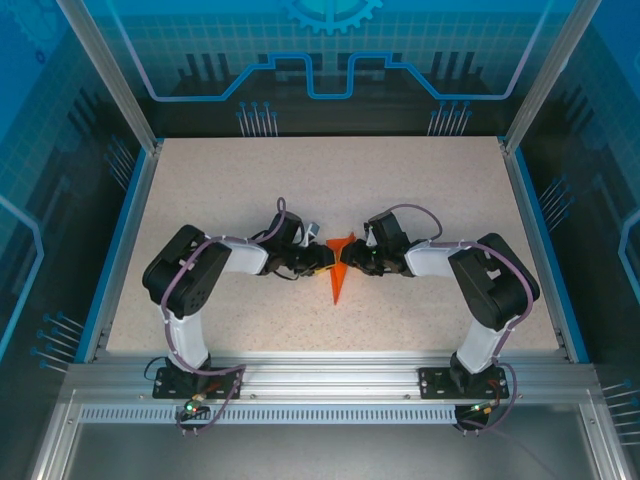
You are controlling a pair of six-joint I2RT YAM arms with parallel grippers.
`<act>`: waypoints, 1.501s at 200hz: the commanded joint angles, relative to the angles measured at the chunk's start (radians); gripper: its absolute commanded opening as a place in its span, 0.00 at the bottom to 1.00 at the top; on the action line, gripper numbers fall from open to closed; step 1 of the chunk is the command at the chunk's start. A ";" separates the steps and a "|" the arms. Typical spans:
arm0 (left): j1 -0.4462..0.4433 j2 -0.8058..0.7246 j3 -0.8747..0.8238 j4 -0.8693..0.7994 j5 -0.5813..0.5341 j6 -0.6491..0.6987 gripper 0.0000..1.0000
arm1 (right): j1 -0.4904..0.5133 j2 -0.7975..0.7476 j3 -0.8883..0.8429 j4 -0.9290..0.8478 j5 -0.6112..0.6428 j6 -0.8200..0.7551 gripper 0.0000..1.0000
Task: Fold a paper plane with a square sheet of paper (fold left side to right side)
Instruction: Fold the wing for the fifth time at the center of the table.
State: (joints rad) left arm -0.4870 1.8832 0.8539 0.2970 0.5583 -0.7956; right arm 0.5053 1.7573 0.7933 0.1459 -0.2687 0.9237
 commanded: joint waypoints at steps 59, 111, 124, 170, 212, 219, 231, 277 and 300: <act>0.005 0.007 0.044 -0.047 -0.015 0.027 0.09 | 0.020 0.038 -0.006 -0.052 0.000 -0.021 0.39; 0.005 0.026 0.066 -0.088 -0.027 0.063 0.05 | 0.021 0.043 -0.002 -0.049 -0.010 -0.023 0.39; 0.007 0.032 0.071 -0.096 -0.035 0.071 0.05 | 0.020 0.040 -0.002 -0.052 -0.009 -0.025 0.39; 0.010 0.054 0.079 -0.105 -0.048 0.083 0.05 | 0.019 0.042 0.001 -0.055 -0.010 -0.029 0.39; 0.010 0.076 0.085 -0.110 -0.051 0.088 0.05 | 0.010 0.018 -0.005 -0.050 -0.015 -0.038 0.40; 0.009 0.077 0.083 -0.112 -0.052 0.088 0.05 | 0.005 0.003 -0.012 -0.041 -0.021 -0.042 0.40; 0.009 0.079 0.081 -0.116 -0.057 0.090 0.04 | -0.009 -0.025 -0.020 -0.031 -0.033 -0.048 0.40; 0.008 0.082 0.084 -0.152 -0.087 0.106 0.04 | -0.043 -0.087 -0.007 -0.003 -0.089 -0.069 0.38; 0.008 0.081 0.086 -0.172 -0.099 0.116 0.03 | -0.043 -0.065 0.036 -0.001 -0.111 -0.081 0.25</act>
State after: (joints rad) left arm -0.4862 1.9366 0.9272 0.1974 0.5205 -0.7227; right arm 0.4702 1.6924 0.7837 0.1429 -0.3317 0.8677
